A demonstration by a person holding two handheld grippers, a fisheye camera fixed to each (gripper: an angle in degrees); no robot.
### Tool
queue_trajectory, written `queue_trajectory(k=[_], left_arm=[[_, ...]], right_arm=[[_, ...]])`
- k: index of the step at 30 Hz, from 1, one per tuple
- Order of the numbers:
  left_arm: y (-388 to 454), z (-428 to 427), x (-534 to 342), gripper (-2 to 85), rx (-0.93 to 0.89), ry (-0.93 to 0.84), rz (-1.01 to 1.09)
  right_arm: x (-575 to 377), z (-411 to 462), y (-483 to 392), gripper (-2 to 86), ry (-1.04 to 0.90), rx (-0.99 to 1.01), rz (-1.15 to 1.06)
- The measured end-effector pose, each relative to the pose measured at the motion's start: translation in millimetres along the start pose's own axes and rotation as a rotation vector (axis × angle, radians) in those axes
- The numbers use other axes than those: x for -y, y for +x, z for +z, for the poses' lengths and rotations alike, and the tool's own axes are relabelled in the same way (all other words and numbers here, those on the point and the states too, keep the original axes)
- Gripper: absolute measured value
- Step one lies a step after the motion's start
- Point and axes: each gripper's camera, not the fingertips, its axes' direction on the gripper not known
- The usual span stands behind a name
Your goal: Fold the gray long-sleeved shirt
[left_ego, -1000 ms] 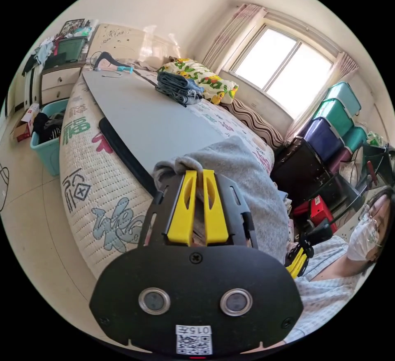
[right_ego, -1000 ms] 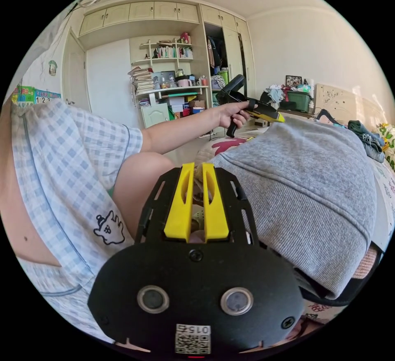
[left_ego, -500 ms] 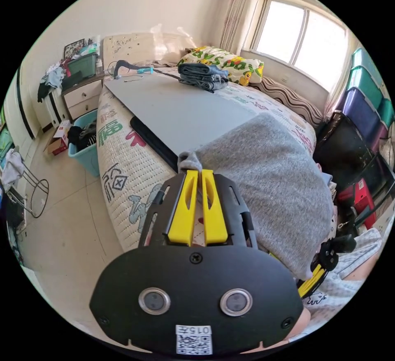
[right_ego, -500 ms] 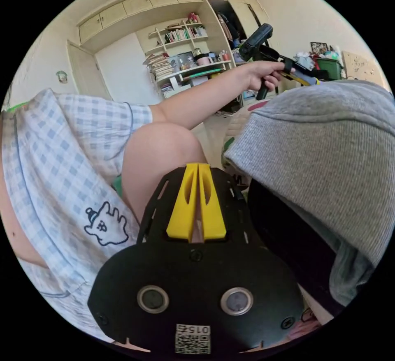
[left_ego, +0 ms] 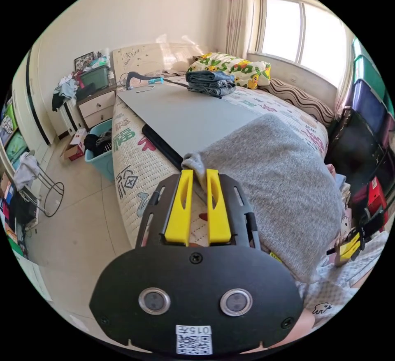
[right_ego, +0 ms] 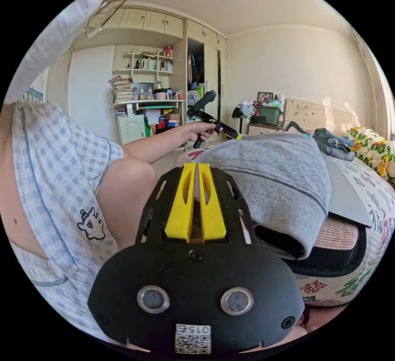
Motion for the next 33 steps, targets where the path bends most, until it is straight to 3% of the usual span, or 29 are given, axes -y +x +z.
queue_trajectory(k=[4,8,16,19,25,33], left_arm=[[-43,-5,-28,8.6,-0.181,0.076,-0.151],[-82,29,-43,14.1,-0.465,-0.003,-0.233],[-134,88,-51,18.3,-0.654,-0.091,-0.347],[-146,106,-48,18.5,-0.710,-0.104,-0.345],[-175,133,-49,17.5,-0.810,-0.111,-0.389],[-203,134,-62,12.3,-0.787,-0.091,-0.457]], right_arm=[[51,-45,74,7.4,0.065,-0.011,0.125],[110,-46,150,12.3,-0.007,-0.053,0.224],[218,77,284,16.7,-0.355,0.107,0.466],[239,120,296,16.9,-0.462,0.161,0.453],[275,153,295,16.2,-0.499,0.316,0.492],[313,157,283,18.4,-0.478,0.466,0.578]])
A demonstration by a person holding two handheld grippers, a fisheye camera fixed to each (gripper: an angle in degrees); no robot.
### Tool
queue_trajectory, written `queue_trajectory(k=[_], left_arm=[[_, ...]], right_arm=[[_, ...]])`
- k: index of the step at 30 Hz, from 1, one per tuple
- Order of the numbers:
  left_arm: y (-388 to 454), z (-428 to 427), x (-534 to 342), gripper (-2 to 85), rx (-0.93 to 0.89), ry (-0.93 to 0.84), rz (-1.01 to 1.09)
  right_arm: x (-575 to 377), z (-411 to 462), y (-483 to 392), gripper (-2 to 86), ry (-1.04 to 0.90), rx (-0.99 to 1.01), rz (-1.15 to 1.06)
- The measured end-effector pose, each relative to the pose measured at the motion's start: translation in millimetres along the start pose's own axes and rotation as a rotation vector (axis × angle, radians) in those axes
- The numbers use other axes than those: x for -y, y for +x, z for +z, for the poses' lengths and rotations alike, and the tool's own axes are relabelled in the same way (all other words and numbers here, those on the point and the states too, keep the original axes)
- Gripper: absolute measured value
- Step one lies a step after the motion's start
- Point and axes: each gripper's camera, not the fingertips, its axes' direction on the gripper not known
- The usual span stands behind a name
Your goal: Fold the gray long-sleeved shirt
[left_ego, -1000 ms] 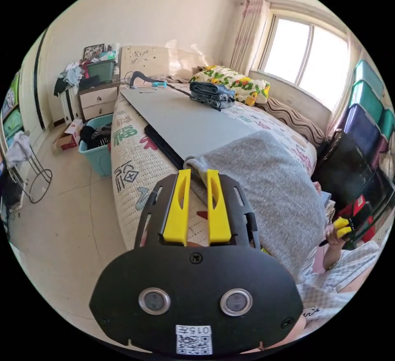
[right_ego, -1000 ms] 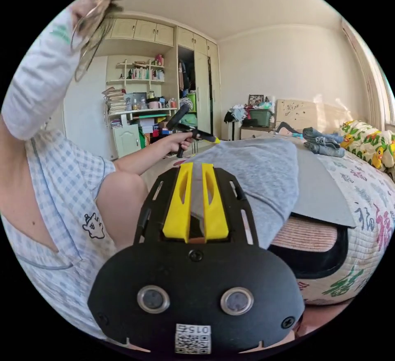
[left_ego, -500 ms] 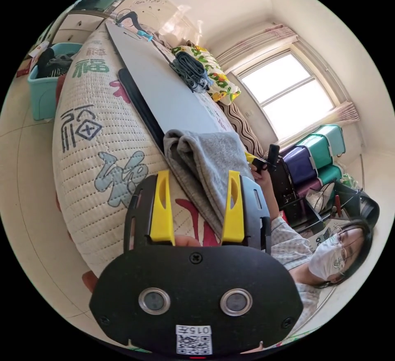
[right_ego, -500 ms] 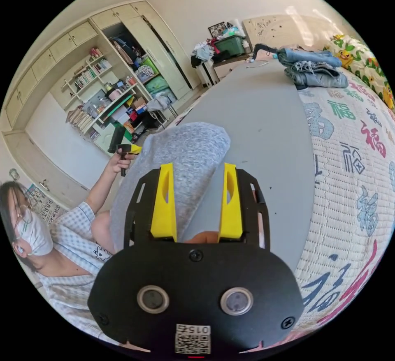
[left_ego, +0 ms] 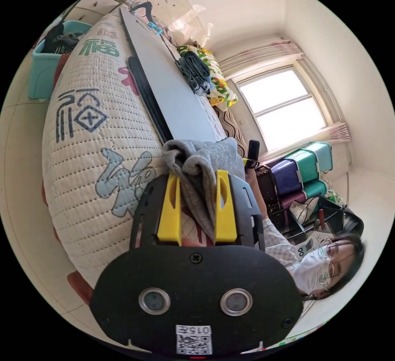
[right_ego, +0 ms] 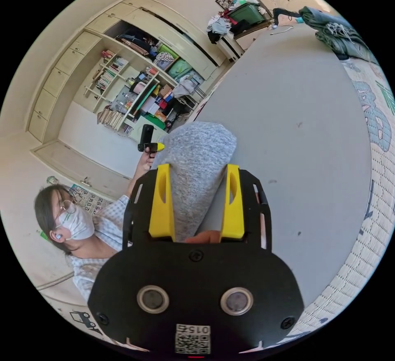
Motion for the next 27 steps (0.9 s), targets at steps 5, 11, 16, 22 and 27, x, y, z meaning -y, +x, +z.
queue_trajectory(k=[5,11,16,22,27], left_arm=[[4,-20,-3,10.3,0.041,0.022,0.011],[25,-39,-4,8.3,0.091,0.020,0.089],[35,-56,-3,6.8,0.072,0.029,0.112],[157,-102,-22,5.5,0.163,0.136,0.369],[291,-146,-46,5.1,0.262,0.220,0.587]], right_arm=[[-1,-1,-27,19.2,0.082,-0.008,0.013],[7,60,-66,19.2,-0.061,-0.053,0.003],[-27,86,-125,12.9,-0.021,-0.114,-0.093],[-99,78,-254,11.6,0.164,-0.215,-0.293],[-153,62,-382,11.2,0.237,-0.343,-0.456]])
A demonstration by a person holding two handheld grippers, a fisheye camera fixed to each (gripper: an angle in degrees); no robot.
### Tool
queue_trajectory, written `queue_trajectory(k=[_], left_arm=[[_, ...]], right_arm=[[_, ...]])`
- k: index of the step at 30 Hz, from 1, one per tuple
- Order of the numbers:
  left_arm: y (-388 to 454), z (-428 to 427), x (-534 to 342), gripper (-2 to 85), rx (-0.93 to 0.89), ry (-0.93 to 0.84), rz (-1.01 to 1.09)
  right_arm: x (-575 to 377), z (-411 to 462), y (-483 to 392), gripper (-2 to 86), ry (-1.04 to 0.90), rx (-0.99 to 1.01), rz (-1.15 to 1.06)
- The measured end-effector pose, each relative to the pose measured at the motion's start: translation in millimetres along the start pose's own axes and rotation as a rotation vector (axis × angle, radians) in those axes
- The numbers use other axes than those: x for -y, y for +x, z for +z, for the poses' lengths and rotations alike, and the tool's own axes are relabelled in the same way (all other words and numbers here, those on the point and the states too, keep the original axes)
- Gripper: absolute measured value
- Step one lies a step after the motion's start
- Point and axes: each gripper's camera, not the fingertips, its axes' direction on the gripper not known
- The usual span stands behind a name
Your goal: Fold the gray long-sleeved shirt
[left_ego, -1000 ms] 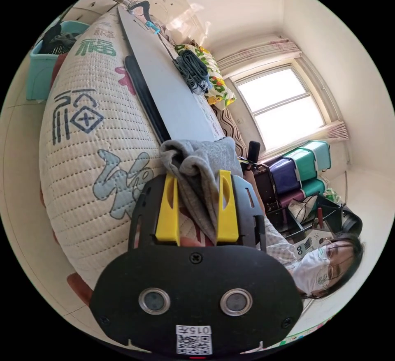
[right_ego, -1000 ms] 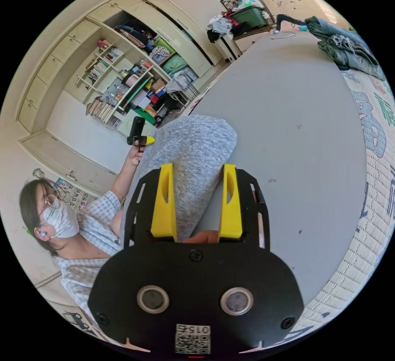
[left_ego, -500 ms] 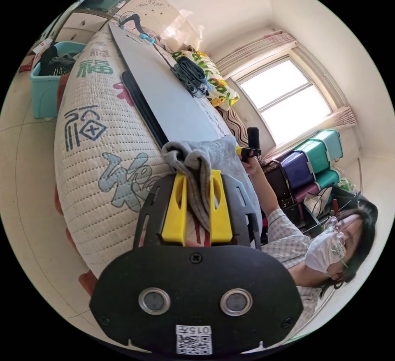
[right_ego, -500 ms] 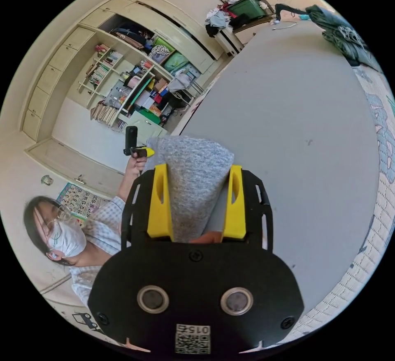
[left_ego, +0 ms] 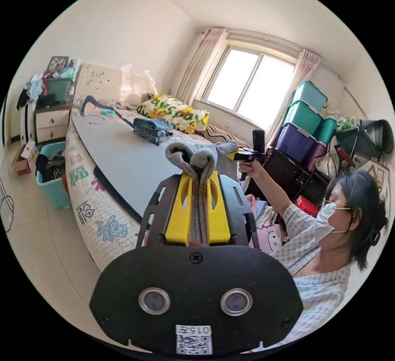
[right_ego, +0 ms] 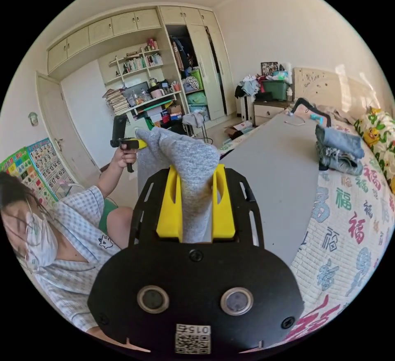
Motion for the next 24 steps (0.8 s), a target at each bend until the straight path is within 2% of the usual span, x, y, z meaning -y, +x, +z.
queue_trajectory(k=[8,13,18,24], left_arm=[[143,-87,88,4.8,0.068,0.241,0.192],[190,-84,136,4.9,0.050,0.258,0.232],[218,-44,169,4.9,-0.056,0.240,0.283],[244,50,200,4.5,-0.216,0.169,0.361]], right_arm=[[31,-103,-183,11.2,0.091,-0.284,-0.164],[25,-153,-257,11.2,0.107,-0.451,-0.184],[-8,-196,-263,11.2,0.115,-0.472,-0.131],[-64,-261,-236,11.2,0.122,-0.465,-0.088]])
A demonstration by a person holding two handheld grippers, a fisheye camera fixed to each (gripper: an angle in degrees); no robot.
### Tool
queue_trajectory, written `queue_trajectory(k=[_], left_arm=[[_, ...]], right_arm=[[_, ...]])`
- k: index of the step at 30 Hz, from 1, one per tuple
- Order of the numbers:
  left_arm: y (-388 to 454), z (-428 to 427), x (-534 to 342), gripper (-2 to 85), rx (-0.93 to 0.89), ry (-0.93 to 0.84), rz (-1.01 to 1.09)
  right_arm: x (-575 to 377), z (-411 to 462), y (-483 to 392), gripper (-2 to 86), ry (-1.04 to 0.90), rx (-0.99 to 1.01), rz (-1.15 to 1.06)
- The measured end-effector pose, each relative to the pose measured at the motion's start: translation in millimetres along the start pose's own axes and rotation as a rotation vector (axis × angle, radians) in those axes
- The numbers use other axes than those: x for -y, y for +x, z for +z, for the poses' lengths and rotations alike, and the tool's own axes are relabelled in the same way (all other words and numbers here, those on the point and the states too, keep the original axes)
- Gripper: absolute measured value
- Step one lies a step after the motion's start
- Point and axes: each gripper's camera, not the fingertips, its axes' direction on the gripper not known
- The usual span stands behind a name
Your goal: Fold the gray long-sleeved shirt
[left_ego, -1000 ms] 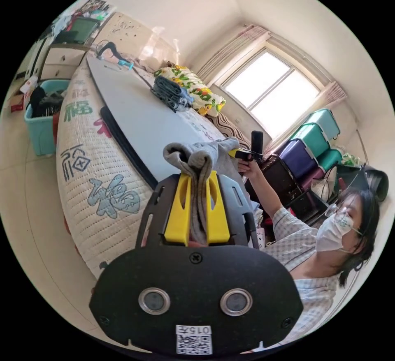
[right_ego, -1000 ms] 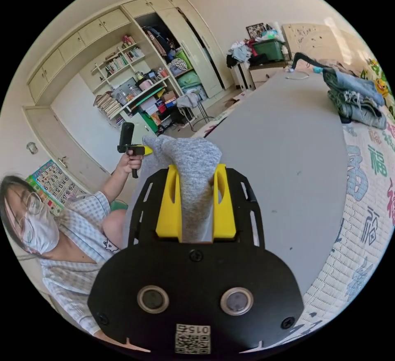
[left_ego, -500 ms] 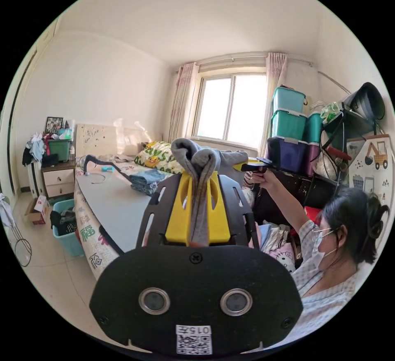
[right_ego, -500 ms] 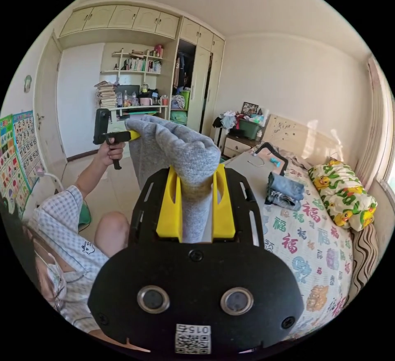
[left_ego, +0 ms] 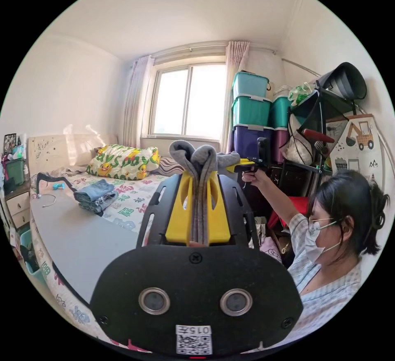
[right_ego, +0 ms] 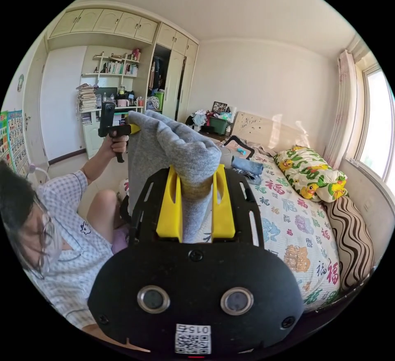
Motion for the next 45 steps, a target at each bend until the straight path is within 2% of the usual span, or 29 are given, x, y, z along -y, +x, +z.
queue_trajectory(k=[6,11,18,20,25,28,31,34,36,38,41,43,45], left_arm=[[-34,127,24,4.2,-0.152,-0.009,-0.006],[-101,231,41,4.3,-0.213,-0.030,-0.103],[-227,353,51,4.7,-0.109,-0.122,-0.262],[-282,401,47,4.9,-0.078,-0.201,-0.387],[-358,479,27,5.3,-0.015,-0.411,-0.521],[-389,504,13,5.5,-0.046,-0.456,-0.637],[-416,518,15,5.6,-0.192,-0.456,-0.787],[-404,525,48,5.9,-0.167,-0.477,-0.742],[-391,525,70,6.2,-0.123,-0.487,-0.706],[-373,515,105,5.7,-0.014,-0.508,-0.642],[-337,482,156,2.1,0.163,-0.463,-0.546],[-301,456,193,0.8,0.267,-0.406,-0.436],[-253,430,229,0.3,0.245,-0.343,-0.298]], right_arm=[[-12,-38,89,11.2,-0.033,-0.040,0.101],[5,-24,173,11.2,-0.106,-0.073,0.166],[41,102,350,11.2,-0.305,-0.112,0.379],[46,147,397,11.0,-0.358,-0.133,0.451],[29,267,515,10.9,-0.594,-0.092,0.597],[9,288,567,11.2,-0.612,-0.020,0.675],[-12,273,620,11.5,-0.483,0.147,0.794],[-25,261,653,11.6,-0.393,0.225,0.875],[-24,249,664,11.0,-0.372,0.197,0.878],[-18,226,670,8.9,-0.341,0.106,0.867],[-2,165,655,1.5,-0.237,-0.133,0.789],[11,118,606,0.0,-0.178,-0.275,0.623],[15,84,545,-0.3,-0.138,-0.344,0.463]])
